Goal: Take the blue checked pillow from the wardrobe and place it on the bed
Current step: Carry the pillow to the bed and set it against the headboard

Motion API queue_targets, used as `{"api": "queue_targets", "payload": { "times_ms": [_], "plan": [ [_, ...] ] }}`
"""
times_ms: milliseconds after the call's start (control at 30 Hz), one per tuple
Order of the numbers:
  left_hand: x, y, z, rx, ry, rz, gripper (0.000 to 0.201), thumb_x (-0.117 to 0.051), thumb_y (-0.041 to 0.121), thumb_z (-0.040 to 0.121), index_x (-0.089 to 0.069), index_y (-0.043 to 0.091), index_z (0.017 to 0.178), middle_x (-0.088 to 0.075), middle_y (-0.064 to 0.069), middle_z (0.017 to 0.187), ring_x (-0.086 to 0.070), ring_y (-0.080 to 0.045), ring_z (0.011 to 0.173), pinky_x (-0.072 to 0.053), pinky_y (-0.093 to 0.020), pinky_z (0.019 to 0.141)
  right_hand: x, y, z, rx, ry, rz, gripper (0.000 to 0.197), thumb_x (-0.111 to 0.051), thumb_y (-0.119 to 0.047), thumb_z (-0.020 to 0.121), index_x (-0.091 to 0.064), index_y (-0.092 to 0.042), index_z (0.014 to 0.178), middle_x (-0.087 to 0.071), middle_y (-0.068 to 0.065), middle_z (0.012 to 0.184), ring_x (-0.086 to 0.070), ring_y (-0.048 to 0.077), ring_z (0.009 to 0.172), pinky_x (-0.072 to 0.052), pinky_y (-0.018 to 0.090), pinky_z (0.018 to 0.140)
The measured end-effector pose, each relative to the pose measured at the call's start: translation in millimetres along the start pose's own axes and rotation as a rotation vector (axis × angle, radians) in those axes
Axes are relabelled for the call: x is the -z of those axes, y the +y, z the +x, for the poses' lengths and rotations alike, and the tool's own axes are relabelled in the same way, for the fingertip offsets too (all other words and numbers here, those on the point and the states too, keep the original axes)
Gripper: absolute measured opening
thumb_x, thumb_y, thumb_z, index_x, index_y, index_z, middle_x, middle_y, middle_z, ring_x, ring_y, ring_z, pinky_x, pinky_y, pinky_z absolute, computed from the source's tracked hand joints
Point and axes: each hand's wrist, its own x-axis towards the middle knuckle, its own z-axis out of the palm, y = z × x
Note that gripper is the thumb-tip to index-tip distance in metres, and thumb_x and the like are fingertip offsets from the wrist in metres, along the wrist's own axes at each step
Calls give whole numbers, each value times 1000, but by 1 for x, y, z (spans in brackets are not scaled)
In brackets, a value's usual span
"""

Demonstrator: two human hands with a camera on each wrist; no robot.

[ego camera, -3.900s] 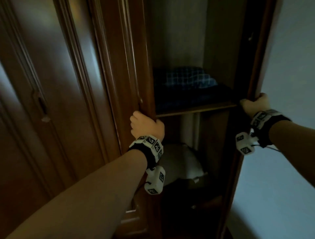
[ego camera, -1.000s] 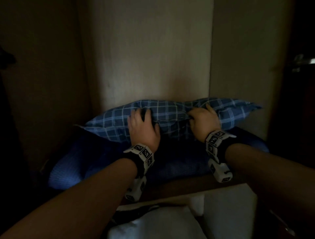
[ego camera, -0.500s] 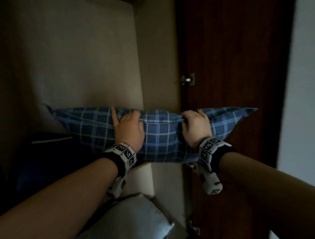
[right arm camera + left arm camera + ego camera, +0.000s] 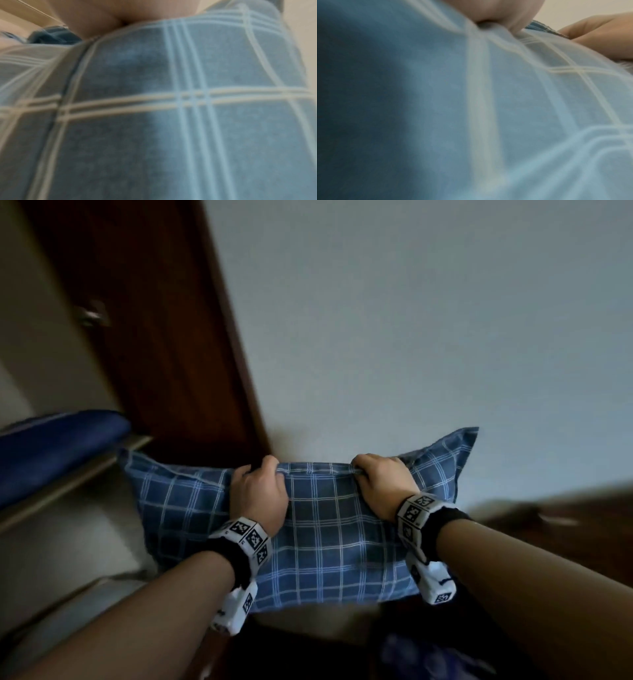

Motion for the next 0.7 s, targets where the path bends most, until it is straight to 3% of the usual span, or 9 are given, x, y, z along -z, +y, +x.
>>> {"api": "queue_targets", "payload": {
  "times_ms": [100, 267, 433, 567, 700],
  "plan": [
    [-48, 74, -37, -75, -115, -110, 15, -48, 16, 96, -56, 5, 90, -64, -18, 64, -59, -39, 70, -45, -41, 63, 34, 67, -83, -135, -14, -98, 17, -49, -20, 92, -61, -15, 104, -69, 7, 98, -62, 33, 89, -37, 35, 85],
    [-103, 195, -107, -297, -332, -317, 17, -44, 20, 98, -54, 7, 94, -55, -9, 58, -59, -38, 65, -42, -38, 55, 95, 137, -232, -386, -17, -275, 17, -55, -18, 86, -64, -16, 100, -71, 5, 93, -65, 33, 89, -41, 38, 83],
    [-131, 306, -189, -452, -525, -539, 15, -43, 21, 99, -53, 12, 93, -56, -3, 61, -61, -36, 64, -47, -40, 58, 153, 171, -366, -693, -52, -515, 32, -51, -25, 86, -59, -28, 117, -68, -1, 114, -55, 28, 114, -31, 43, 101],
    [-151, 382, -261, -428, -725, -615, 19, -37, 22, 100, -54, 14, 102, -71, -14, 87, -65, -38, 83, -53, -44, 72, 184, 196, -453, -904, -69, -609, 23, -48, -28, 87, -60, -32, 106, -66, -6, 111, -49, 25, 117, -24, 48, 109],
    [-184, 452, -324, -382, -889, -623, 22, -35, 23, 100, -55, 14, 104, -70, -15, 95, -65, -39, 89, -53, -44, 76, 201, 245, -528, -1027, -95, -655, 22, -46, -28, 87, -61, -31, 103, -67, -5, 108, -49, 26, 119, -21, 52, 113]
  ]
}}
